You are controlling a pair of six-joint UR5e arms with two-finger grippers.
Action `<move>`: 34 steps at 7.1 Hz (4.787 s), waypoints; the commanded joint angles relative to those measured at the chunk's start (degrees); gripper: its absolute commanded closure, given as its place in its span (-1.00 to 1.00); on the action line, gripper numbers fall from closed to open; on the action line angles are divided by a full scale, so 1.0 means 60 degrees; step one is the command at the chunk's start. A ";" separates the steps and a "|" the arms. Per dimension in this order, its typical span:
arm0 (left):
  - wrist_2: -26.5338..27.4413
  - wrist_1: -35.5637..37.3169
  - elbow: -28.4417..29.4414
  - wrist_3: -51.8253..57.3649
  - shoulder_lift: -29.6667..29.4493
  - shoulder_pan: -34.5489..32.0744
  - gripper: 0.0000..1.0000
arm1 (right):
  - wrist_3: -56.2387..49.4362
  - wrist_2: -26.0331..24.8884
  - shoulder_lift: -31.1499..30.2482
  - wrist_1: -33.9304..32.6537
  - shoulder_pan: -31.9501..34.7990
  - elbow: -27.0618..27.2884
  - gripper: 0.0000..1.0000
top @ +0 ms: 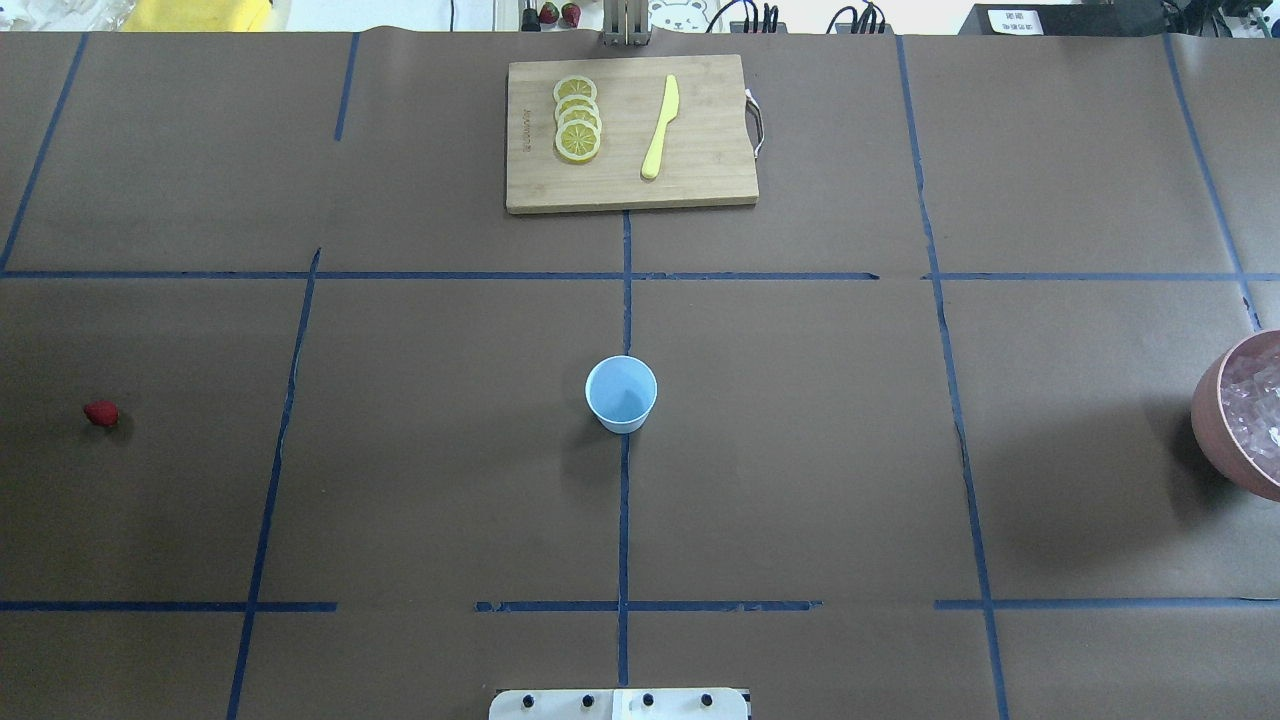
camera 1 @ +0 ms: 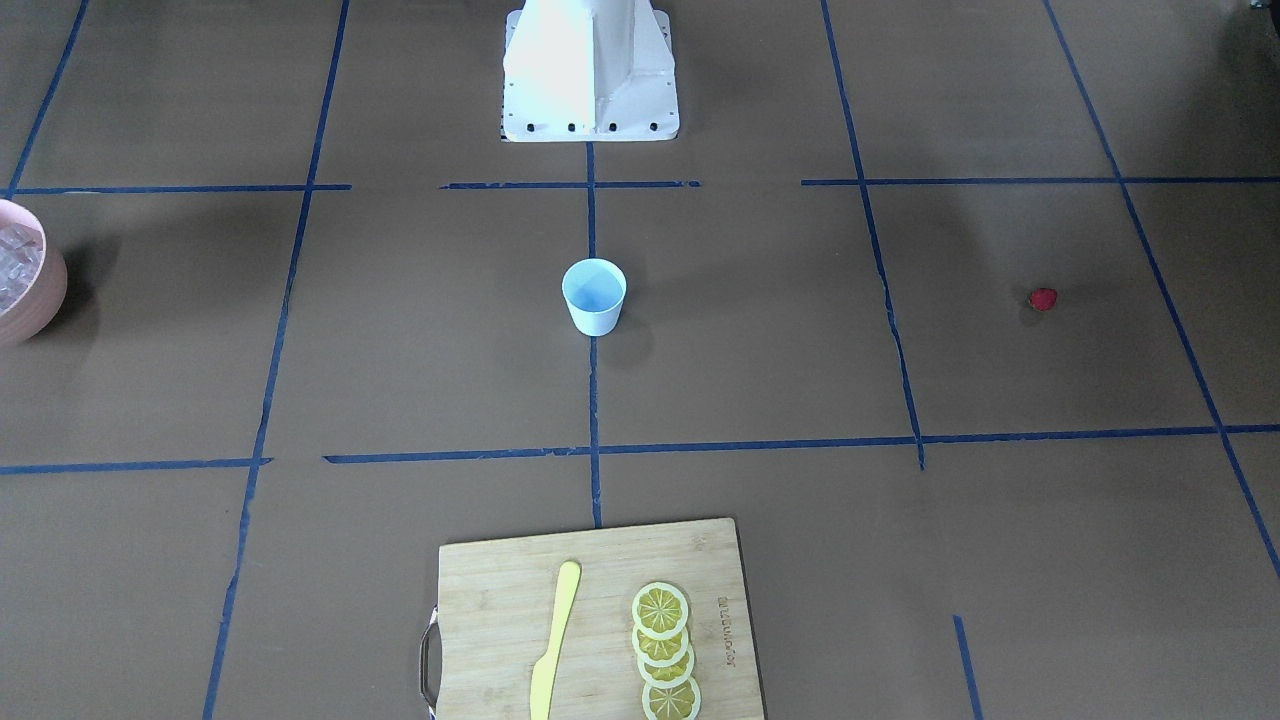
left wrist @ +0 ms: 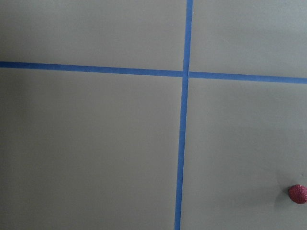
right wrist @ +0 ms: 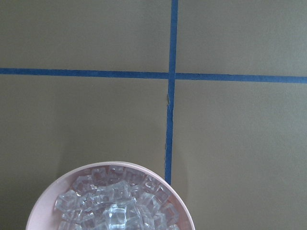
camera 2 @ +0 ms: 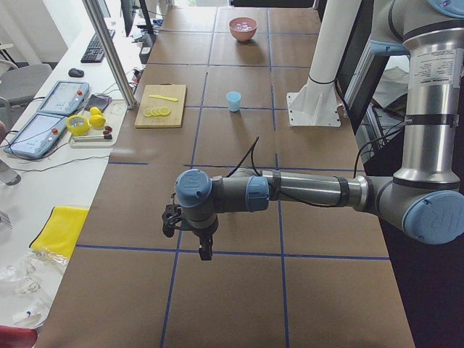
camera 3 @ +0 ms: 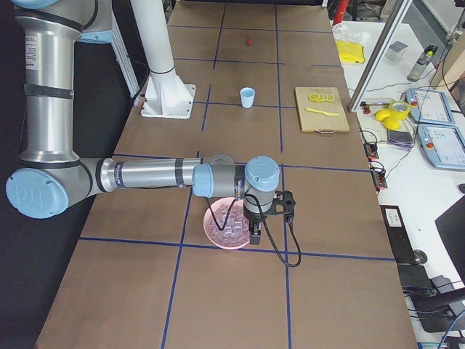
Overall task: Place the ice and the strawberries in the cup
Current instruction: 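Lower the right gripper into the pink bowl and grasp an ice cube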
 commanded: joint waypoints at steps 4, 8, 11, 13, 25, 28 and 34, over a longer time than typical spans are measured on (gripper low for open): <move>-0.0125 -0.0092 -0.0100 -0.0071 0.0266 0.0066 -1.00 | 0.0080 0.0719 -0.0141 0.0968 -0.0237 -0.0091 -0.99; -0.0720 -0.0107 -0.0217 -0.0012 0.0266 0.0125 -1.00 | 0.5388 0.0549 -0.1466 0.3286 -0.1482 0.0568 -0.92; -0.0755 -0.0121 -0.0334 0.0003 0.0252 0.0125 -1.00 | 0.8803 0.0138 -0.1809 0.3943 -0.2478 0.0656 -0.82; -0.0755 -0.0122 -0.0509 0.0003 0.0266 0.0125 -1.00 | 1.0592 -0.0447 -0.2015 0.4236 -0.3356 0.0920 -0.97; -0.0755 -0.0107 -0.1096 -0.0012 0.0530 0.0125 -1.00 | 1.2004 -0.0742 -0.2265 0.4560 -0.3916 0.0554 -0.52; -0.0755 -0.0107 -0.1169 -0.0027 0.0530 0.0125 -1.00 | 1.2399 -0.1106 -0.2265 0.4575 -0.3916 0.0525 -0.46; -0.0755 -0.0078 -0.1360 -0.0056 0.0559 0.0125 -1.00 | 1.2444 -0.1050 -0.2265 0.4575 -0.3916 0.0525 0.52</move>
